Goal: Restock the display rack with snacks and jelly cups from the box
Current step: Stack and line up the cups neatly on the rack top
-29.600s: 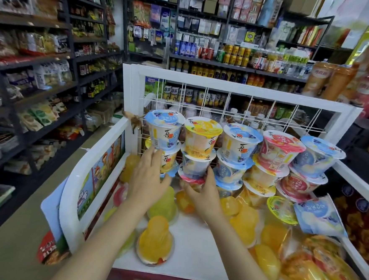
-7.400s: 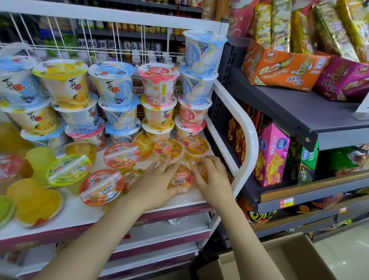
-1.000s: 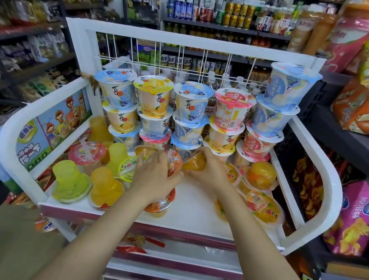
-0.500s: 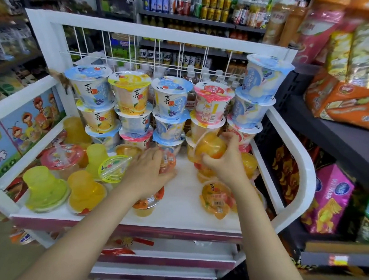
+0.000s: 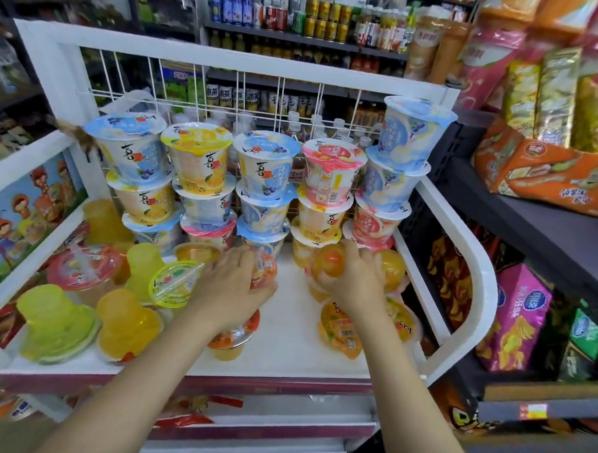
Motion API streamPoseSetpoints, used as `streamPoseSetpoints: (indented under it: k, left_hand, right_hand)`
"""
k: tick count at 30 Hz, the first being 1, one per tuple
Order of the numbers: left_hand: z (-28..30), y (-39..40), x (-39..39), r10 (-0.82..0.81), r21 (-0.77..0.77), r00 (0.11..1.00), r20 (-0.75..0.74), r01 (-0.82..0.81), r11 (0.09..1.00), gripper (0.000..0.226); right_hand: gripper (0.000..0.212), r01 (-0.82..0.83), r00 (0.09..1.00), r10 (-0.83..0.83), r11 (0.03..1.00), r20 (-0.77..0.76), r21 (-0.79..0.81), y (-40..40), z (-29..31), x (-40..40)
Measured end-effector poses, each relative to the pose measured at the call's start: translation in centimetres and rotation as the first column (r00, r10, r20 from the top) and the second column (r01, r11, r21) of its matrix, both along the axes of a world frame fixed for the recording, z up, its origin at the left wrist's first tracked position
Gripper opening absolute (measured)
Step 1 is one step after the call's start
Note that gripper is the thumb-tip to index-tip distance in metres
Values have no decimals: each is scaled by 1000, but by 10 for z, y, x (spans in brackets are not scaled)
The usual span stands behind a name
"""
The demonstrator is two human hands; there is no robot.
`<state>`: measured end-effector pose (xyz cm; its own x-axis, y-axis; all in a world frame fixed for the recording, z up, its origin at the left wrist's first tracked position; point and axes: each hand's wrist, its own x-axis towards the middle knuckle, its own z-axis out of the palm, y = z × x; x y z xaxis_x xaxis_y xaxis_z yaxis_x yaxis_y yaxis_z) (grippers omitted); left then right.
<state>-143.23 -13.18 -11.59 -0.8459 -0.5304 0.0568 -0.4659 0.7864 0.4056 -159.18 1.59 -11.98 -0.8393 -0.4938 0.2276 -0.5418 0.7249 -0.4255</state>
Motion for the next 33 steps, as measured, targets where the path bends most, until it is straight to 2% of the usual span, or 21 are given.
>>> streamPoseSetpoints:
  k: [3, 8, 11, 13, 15, 18, 20, 23, 25, 28, 33]
  left_hand:
    - [0, 0, 1, -7, 5, 1000, -10, 7, 1000, 62]
    - [0, 0, 2, -14, 25, 999, -29, 14, 1000, 63]
    - [1, 1, 4, -25, 25, 999, -34, 26, 999, 63]
    - [3, 0, 5, -33, 23, 998, -46, 34, 999, 62]
    - [2, -3, 8, -62, -52, 990, -126, 55, 997, 56]
    - [6, -11, 24, -69, -198, 952, -297, 10, 980, 51]
    - [8, -21, 41, -50, -185, 942, -332, -13, 983, 57]
    - [11, -31, 65, -94, -108, 981, -169, 77, 991, 80]
    - [11, -34, 72, -125, -79, 991, -52, 121, 989, 97]
    - [9, -33, 77, -145, 3, 989, 41, 145, 989, 108]
    - [2, -32, 79, -174, 15, 981, 81, 173, 985, 114]
  right_hand:
    - [80, -52, 995, 59, 996, 84, -76, 2, -5, 2]
    - [87, -51, 991, 70, 987, 117, -153, 2, -6, 3]
    - [91, -50, 997, 57, 990, 56, -132, 2, -5, 8]
    - [80, -43, 996, 26, 979, -84, -200, 1, -3, 18]
    - [56, -126, 987, 85, 931, -134, -341, -4, 2, 29]
    - [29, -379, 925, 350, 844, -145, -379, -22, 7, 43]
    - [30, -470, 875, 478, 808, -70, -356, -38, 6, 51]
    - [54, -466, 832, 532, 825, 159, -321, -60, 4, 56]
    - [66, -473, 790, 555, 822, 260, -318, -68, 2, 54]
    - [72, -472, 755, 561, 824, 339, -313, -70, -5, 50]
    - [70, -426, 779, 529, 840, 335, -336, -74, -10, 48]
